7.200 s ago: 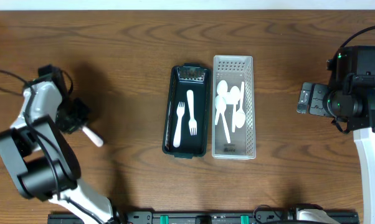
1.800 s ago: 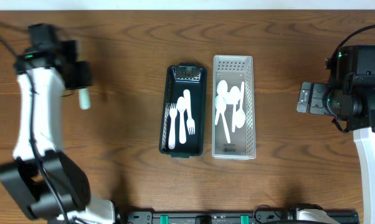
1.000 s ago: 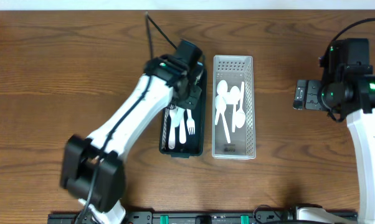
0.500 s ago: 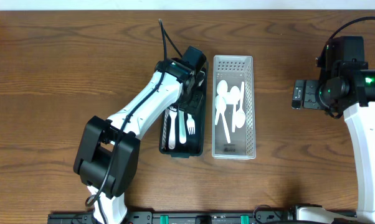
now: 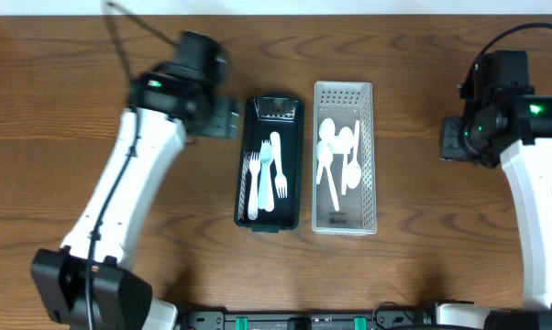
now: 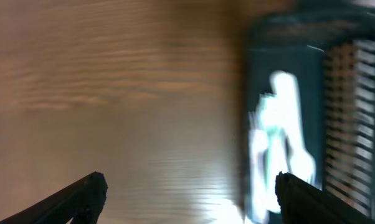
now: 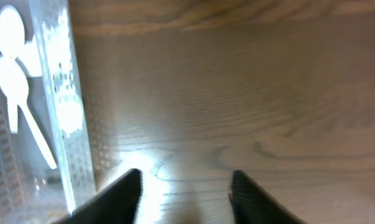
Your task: Pack container
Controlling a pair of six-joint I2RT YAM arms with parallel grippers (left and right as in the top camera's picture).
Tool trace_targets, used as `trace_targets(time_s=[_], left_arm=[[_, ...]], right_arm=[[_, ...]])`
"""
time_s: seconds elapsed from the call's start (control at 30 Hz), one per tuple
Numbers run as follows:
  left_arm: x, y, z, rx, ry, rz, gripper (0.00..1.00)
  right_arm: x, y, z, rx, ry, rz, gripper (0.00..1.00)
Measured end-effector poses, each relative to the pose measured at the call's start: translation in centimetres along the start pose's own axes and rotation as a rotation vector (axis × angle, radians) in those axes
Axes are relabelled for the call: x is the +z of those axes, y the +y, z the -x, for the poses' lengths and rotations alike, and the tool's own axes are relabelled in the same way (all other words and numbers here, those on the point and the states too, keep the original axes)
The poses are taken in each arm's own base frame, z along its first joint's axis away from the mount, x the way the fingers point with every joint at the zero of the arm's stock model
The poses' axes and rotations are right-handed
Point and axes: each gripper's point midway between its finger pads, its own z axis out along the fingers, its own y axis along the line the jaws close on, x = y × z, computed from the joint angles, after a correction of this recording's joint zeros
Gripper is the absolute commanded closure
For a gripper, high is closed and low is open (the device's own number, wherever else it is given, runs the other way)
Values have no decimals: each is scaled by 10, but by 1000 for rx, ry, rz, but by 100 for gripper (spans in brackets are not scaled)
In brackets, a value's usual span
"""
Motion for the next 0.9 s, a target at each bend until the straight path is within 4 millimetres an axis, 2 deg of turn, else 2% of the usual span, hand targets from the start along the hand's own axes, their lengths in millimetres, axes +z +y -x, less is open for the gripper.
trace_targets(time_s=[0.03, 0.1, 0.17, 0.27, 0.33, 0.5, 0.53, 0.63, 0.9], left_arm=[[5, 11, -1, -32, 15, -1, 14], [17, 25, -5, -78, 53, -4, 17], [31, 31, -13, -101, 101, -7, 17], [55, 30, -30, -108, 193, -19, 18], [70, 25, -41, -109, 253, -35, 24], [95, 16, -58, -116, 353, -68, 57], [98, 15, -60, -119, 364, -71, 61], [104, 12, -64, -122, 391, -83, 64], [103, -1, -66, -137, 405, -159, 65]], right_arm=[[4, 2, 0, -1, 14, 5, 90], [15, 4, -1, 0, 50, 8, 99], [25, 7, -1, -2, 81, 15, 99], [39, 13, -2, -11, 125, 27, 99], [49, 19, -3, -29, 157, 33, 99], [75, 44, -10, -100, 237, 46, 98], [79, 49, -11, -112, 250, 48, 98], [92, 63, -17, -153, 288, 50, 98], [115, 96, -30, -246, 359, 111, 97]])
